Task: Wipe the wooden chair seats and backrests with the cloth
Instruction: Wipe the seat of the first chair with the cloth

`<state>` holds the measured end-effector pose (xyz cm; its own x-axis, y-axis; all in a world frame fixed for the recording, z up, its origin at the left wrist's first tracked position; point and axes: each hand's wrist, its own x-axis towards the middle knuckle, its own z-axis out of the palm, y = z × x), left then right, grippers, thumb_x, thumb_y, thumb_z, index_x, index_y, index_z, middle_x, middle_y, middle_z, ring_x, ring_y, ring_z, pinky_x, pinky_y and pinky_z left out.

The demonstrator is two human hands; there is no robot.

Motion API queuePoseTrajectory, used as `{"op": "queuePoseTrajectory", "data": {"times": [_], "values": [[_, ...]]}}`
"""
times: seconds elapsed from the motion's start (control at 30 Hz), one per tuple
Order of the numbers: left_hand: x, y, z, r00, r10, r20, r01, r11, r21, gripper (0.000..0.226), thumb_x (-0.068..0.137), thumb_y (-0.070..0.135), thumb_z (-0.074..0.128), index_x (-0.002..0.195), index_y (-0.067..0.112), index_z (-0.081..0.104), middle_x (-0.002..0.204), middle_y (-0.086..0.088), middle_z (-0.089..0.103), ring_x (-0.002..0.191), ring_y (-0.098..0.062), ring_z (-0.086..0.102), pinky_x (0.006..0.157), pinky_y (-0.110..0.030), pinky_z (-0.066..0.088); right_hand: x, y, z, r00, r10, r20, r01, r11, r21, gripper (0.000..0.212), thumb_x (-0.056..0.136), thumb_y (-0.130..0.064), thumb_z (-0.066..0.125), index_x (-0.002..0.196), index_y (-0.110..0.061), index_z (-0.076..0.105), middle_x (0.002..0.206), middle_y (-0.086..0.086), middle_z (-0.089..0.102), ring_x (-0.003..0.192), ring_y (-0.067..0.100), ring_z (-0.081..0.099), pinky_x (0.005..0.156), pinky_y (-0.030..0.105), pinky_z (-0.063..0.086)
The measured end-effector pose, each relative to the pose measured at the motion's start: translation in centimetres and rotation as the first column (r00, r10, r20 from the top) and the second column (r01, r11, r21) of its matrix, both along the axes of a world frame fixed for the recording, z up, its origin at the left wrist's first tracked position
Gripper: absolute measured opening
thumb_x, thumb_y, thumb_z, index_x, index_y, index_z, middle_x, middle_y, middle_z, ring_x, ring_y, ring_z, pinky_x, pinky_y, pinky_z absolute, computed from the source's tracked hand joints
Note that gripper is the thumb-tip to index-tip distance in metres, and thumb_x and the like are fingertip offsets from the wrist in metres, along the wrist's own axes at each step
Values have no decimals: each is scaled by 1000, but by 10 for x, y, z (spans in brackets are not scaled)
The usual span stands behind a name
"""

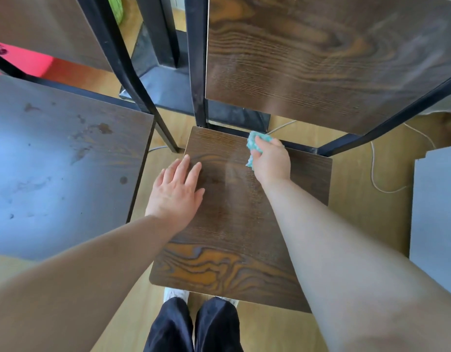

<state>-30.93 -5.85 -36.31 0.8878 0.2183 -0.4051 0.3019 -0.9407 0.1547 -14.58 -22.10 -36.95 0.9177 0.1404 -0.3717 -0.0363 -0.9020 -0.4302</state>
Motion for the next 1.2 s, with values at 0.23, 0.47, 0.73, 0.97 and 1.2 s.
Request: {"op": "queuePoseTrajectory", "data": {"times": [0.23,0.47,0.73,0.97,1.2], "values": [[-18,-5,1,999,34,-18,-35,999,-12,60,103,47,32,157,24,17,165,-5,13,151,-27,11,121,-45,18,-29,9,-3,997,76,-21,-73,992,107,36,99,-32,55,132,-21,61,131,0,55,114,18,57,95,29,52],[-51,-12,7,998,52,-45,-53,998,-16,59,104,46,32,156,23,17,165,-6,14,150,-28,12,121,-45,17,-90,2,-3,973,224,-58,-215,967,135,31,99,-23,56,129,-21,64,134,1,54,116,23,54,104,33,46],[-112,-23,10,994,37,-102,-39,999,-14,58,104,46,34,156,23,18,165,-6,14,150,-30,14,120,-48,18,-172,-21,-2,919,393,-36,-384,910,155,31,97,-14,57,126,-15,66,112,8,61,102,26,57,91,30,45],[-161,-36,12,990,10,-142,-15,999,-33,58,104,45,33,155,23,18,165,-7,15,150,-29,13,119,-48,19,-239,-37,1,886,453,-95,-434,885,170,32,98,-19,56,129,-18,64,104,6,59,96,22,56,81,26,44],[-186,-40,13,987,18,-158,-26,998,-53,59,103,42,38,155,20,21,164,-8,16,149,-29,13,119,-47,19,-275,-41,2,892,434,-130,-399,889,224,28,99,-24,56,123,-18,67,97,-1,56,88,11,49,75,19,36]]}}
